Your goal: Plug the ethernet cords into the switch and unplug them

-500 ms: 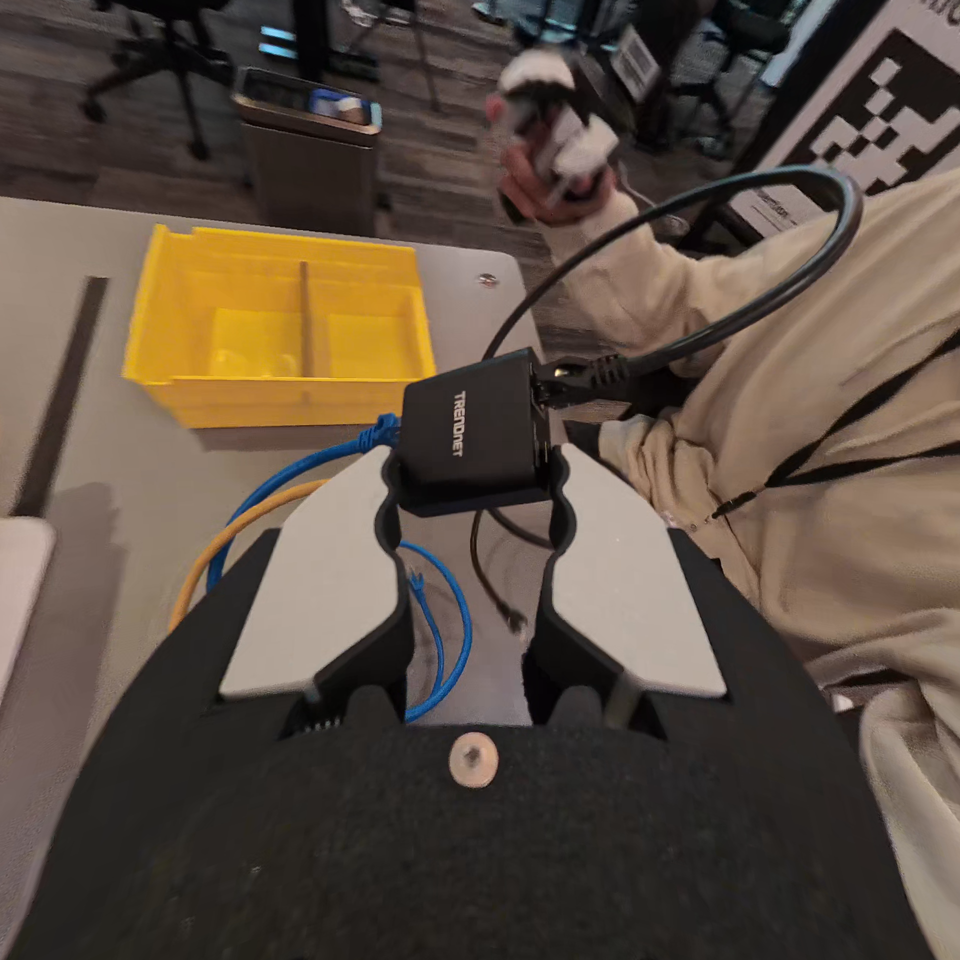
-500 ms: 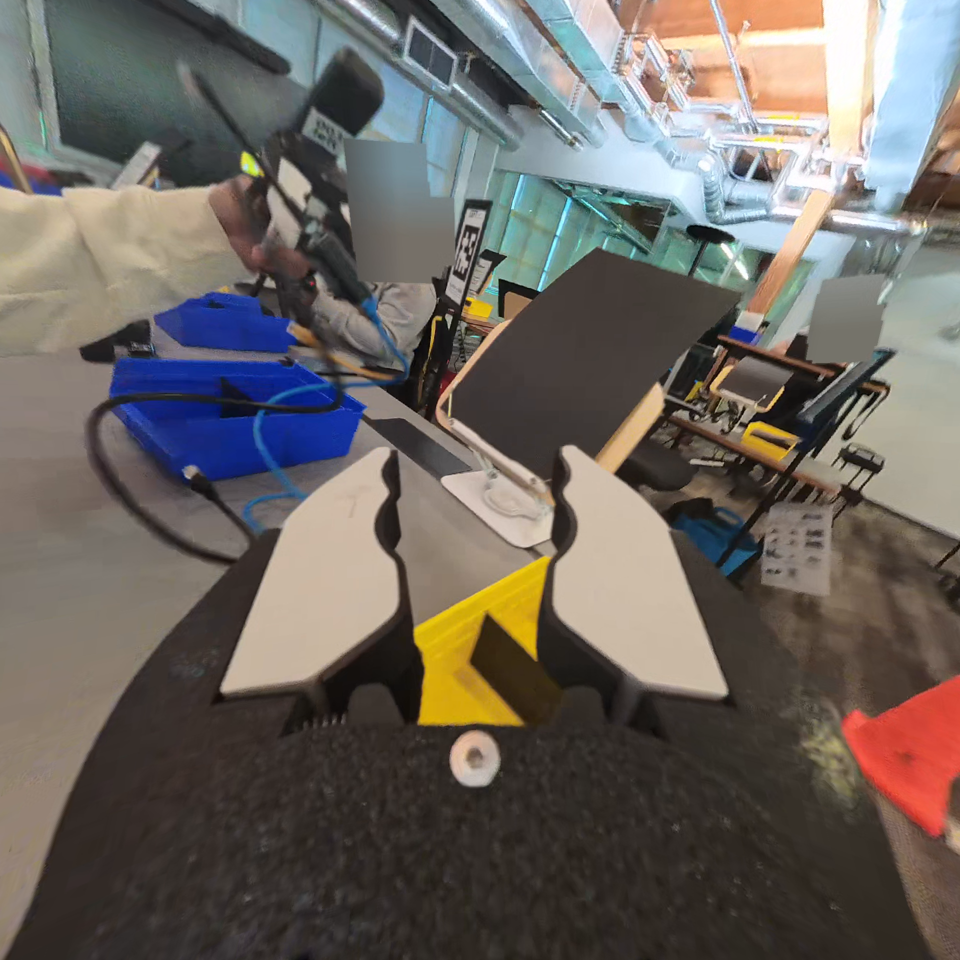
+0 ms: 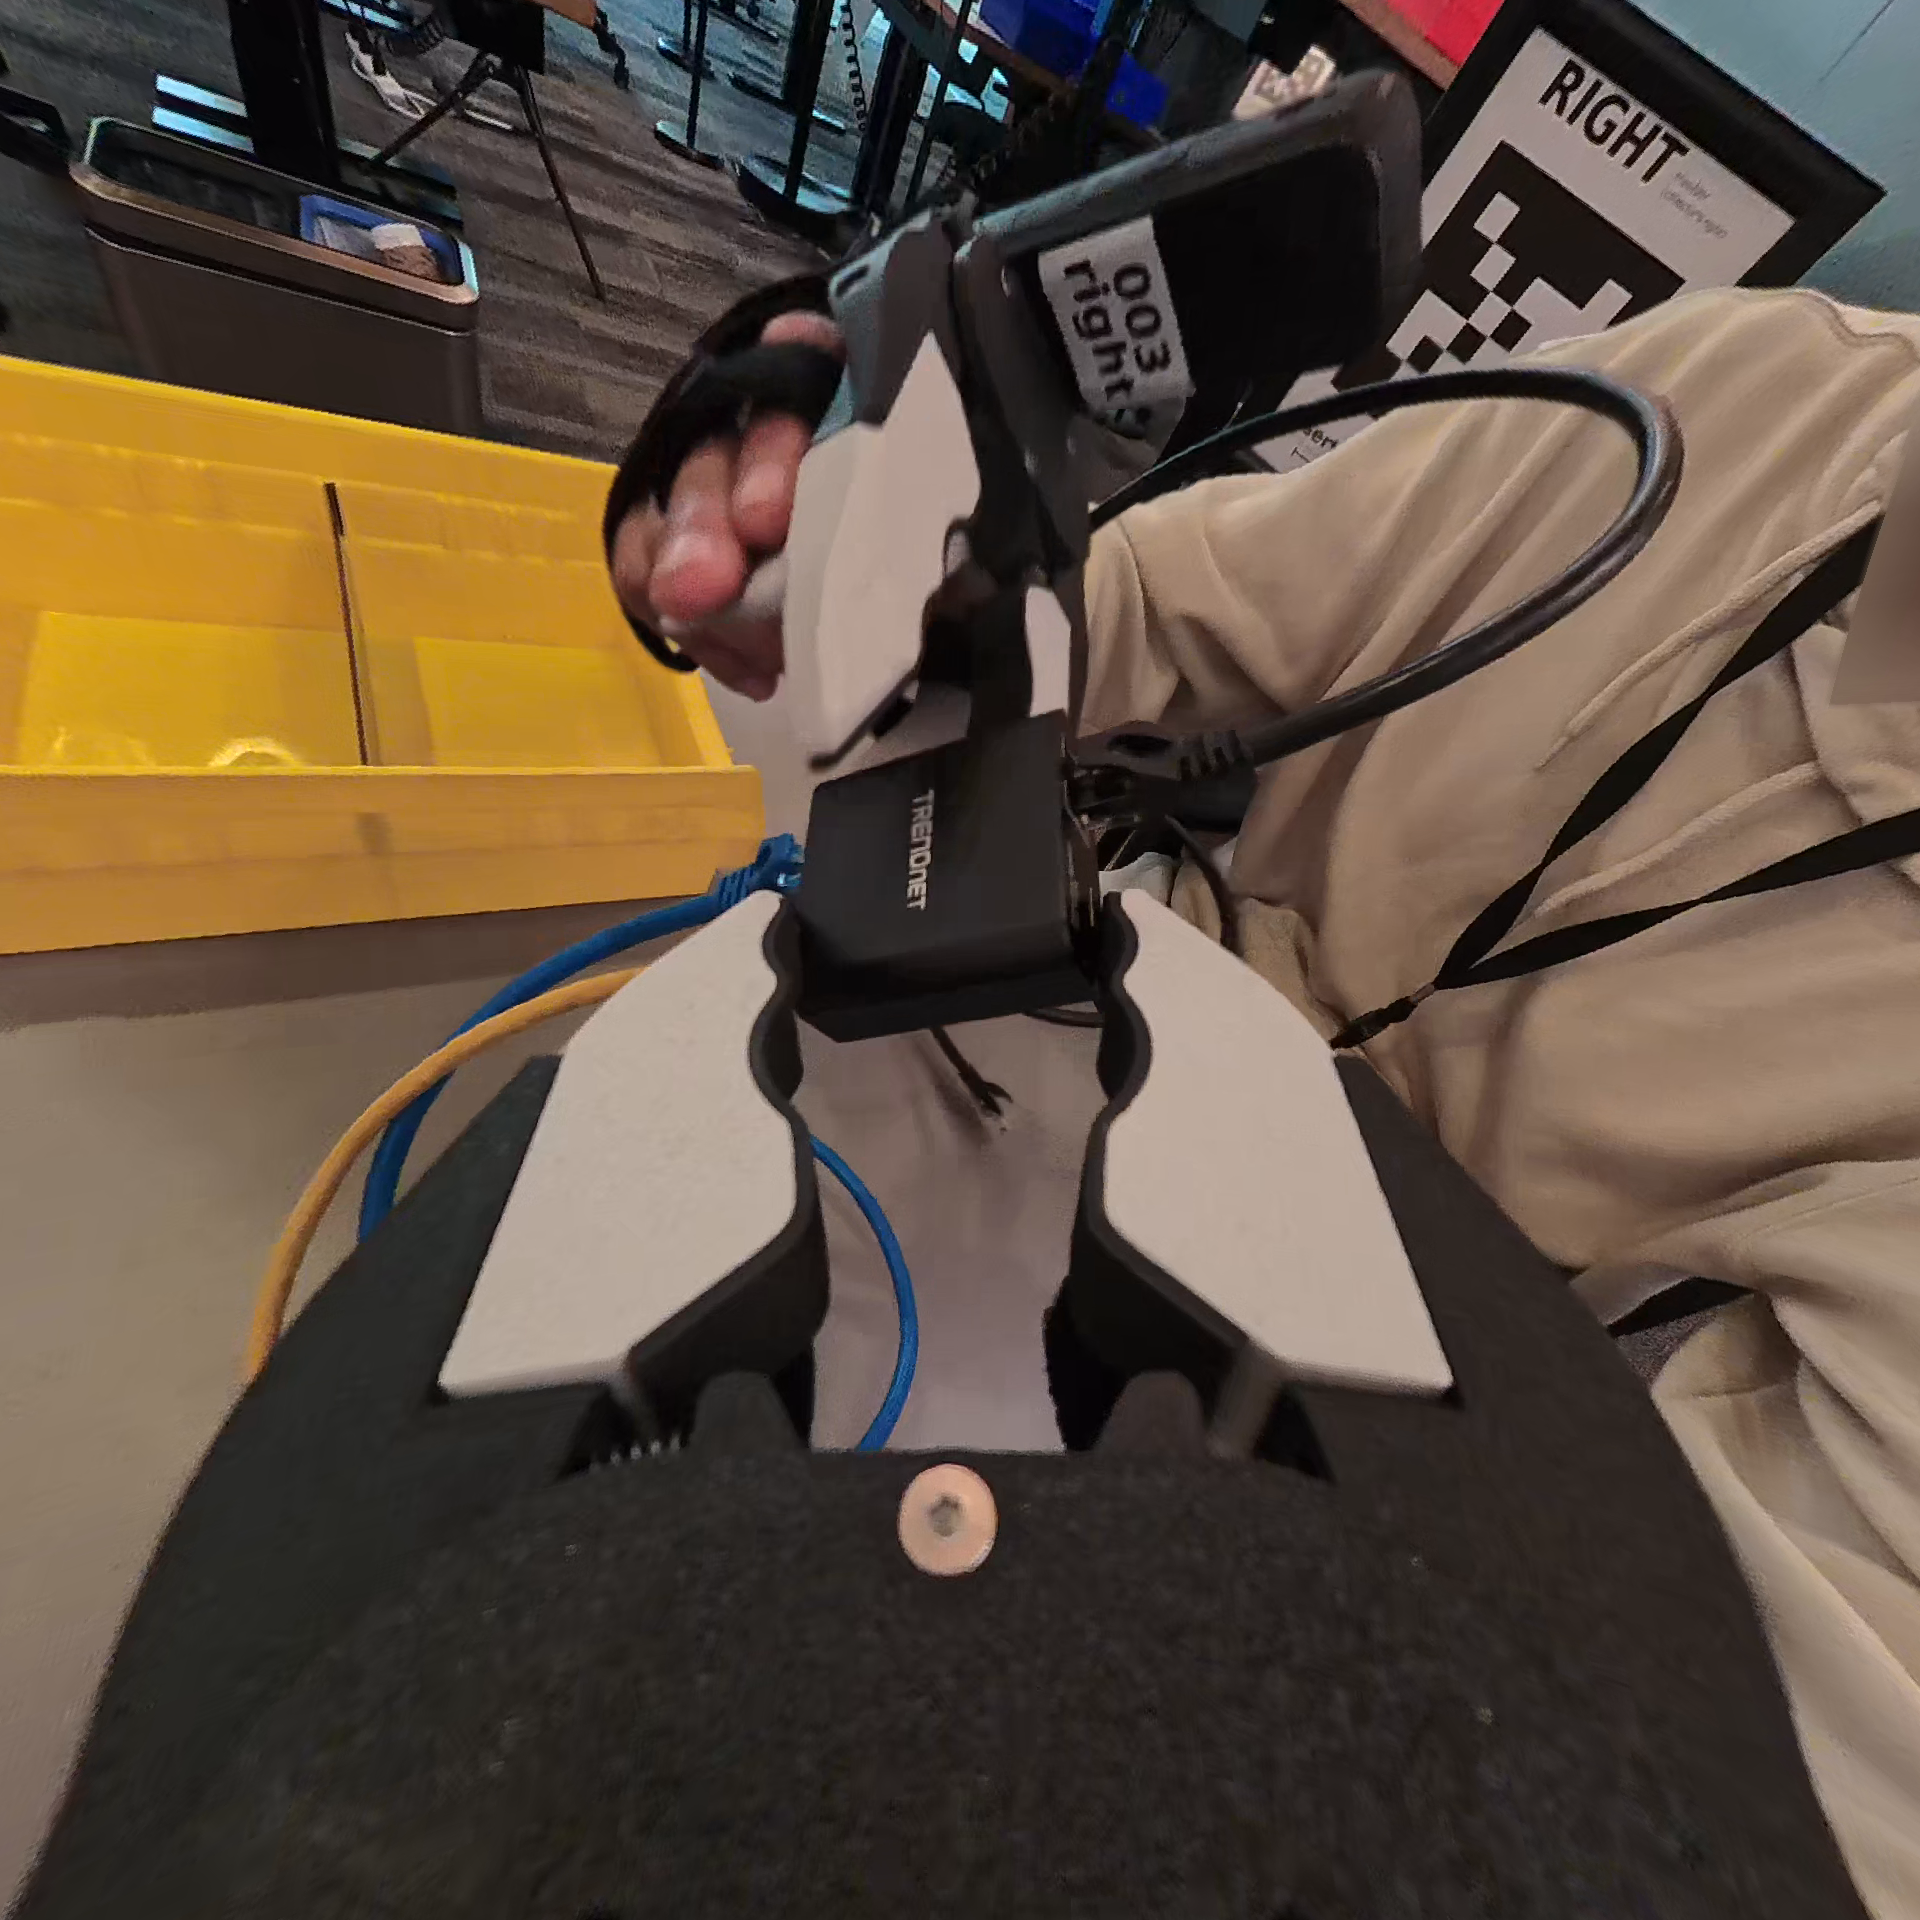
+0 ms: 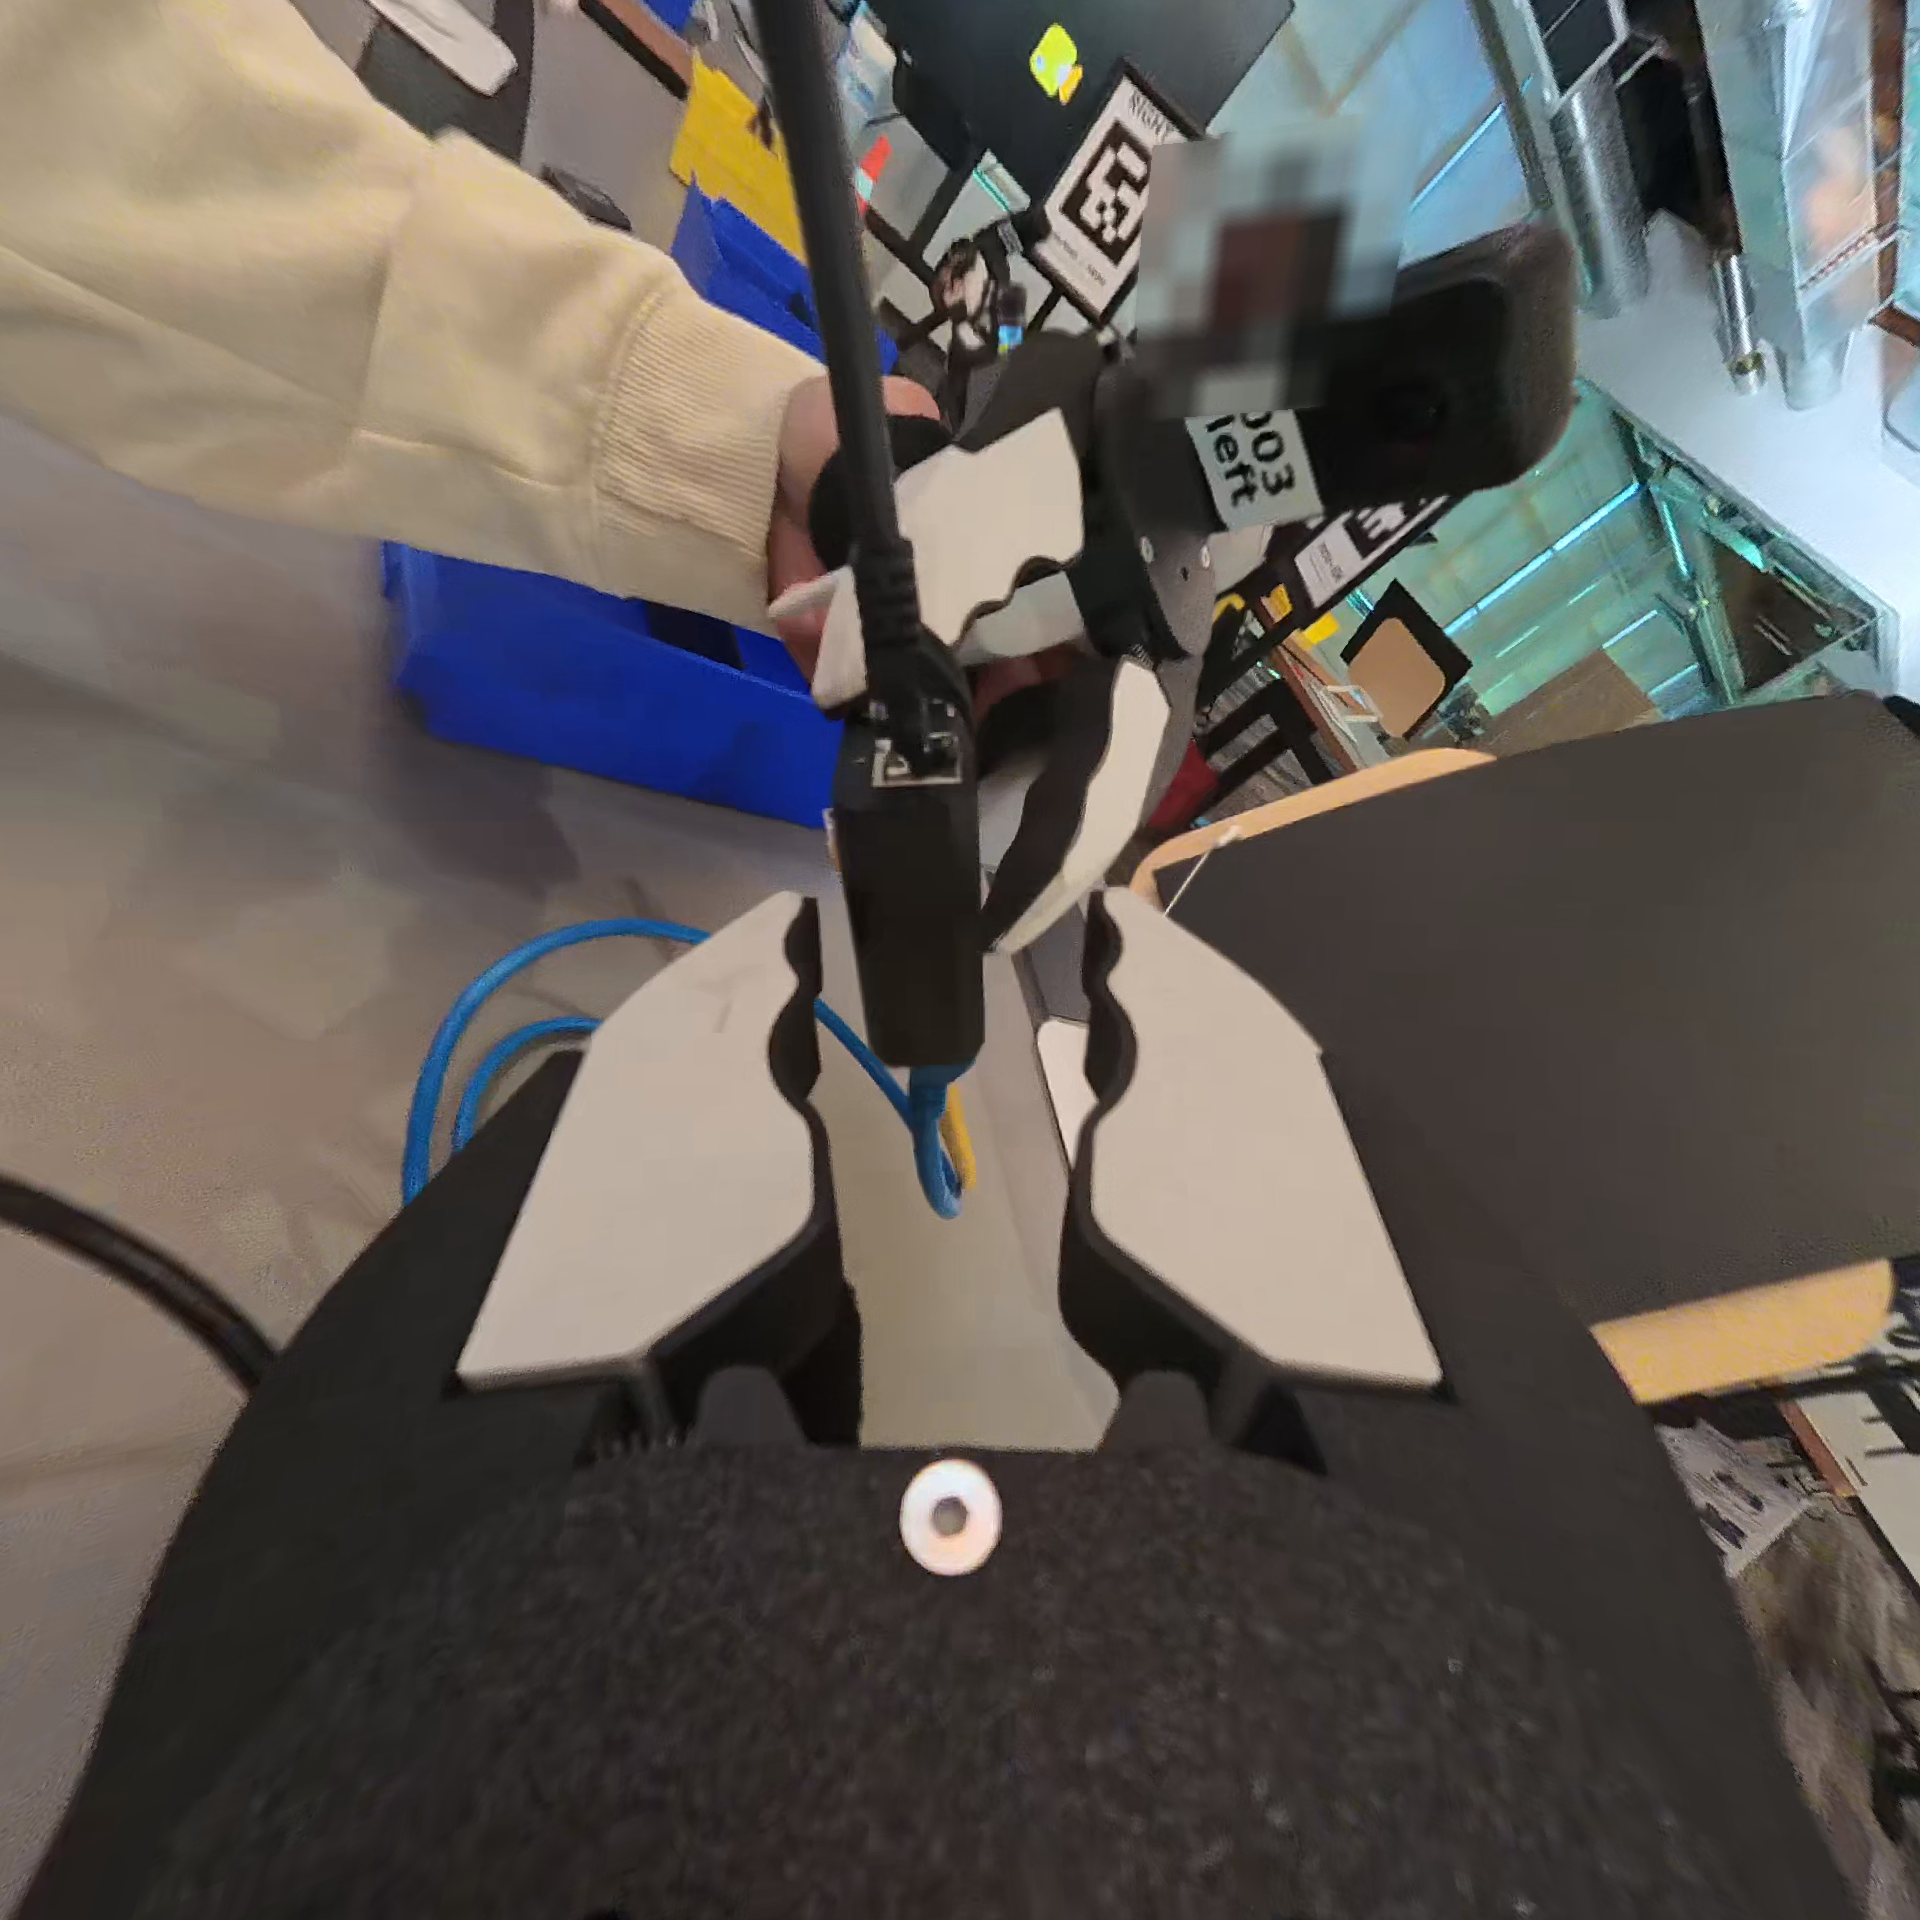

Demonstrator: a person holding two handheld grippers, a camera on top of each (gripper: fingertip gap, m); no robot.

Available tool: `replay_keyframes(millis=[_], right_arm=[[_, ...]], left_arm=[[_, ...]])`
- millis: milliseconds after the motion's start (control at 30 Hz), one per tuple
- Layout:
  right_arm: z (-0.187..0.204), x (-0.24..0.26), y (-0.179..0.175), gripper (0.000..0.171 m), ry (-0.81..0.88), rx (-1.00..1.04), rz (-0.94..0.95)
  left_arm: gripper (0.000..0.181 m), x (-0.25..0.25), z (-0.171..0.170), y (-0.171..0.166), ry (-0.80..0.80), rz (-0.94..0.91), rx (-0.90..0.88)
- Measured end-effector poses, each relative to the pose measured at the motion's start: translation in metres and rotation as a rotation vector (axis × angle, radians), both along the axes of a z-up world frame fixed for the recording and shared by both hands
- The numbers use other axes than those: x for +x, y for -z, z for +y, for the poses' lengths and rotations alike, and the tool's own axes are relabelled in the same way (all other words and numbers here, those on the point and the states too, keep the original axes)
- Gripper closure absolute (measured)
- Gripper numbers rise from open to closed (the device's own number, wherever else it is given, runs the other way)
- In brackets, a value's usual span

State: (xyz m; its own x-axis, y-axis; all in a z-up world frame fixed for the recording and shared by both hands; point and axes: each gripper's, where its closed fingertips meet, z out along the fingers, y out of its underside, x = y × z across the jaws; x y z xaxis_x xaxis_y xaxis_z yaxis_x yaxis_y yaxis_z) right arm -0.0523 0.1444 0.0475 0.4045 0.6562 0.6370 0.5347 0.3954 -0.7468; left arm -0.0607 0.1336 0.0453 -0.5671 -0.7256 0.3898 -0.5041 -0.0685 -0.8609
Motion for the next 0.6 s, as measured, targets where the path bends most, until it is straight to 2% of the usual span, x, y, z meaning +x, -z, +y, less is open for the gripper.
replay_keyframes(millis=[133,233,400,467,533,600], right_arm=[[0.013,-0.017,0.011,0.147,-0.068,-0.005,-0.004],[0.022,-0.021,0.014,0.147,-0.040,-0.008,-0.017],[0.048,-0.023,0.043,0.147,0.153,0.162,-0.241],[0.056,-0.031,0.061,0.147,0.214,0.221,-0.305],[0.060,-0.041,0.079,0.147,0.241,0.249,-0.289],[0.059,-0.052,0.098,0.147,0.252,0.277,-0.258]], left_arm=[[0.127,-0.002,0.007,0.002,-0.009,-0.013,-0.014],[0.126,-0.008,0.019,0.005,-0.078,0.001,-0.046],[0.125,-0.051,0.063,0.003,-0.444,0.032,0.025],[0.127,-0.073,0.062,0.004,-0.579,0.043,0.064],[0.127,-0.087,0.050,0.015,-0.689,0.067,0.084],[0.126,-0.090,0.030,0.034,-0.764,0.104,0.030]])
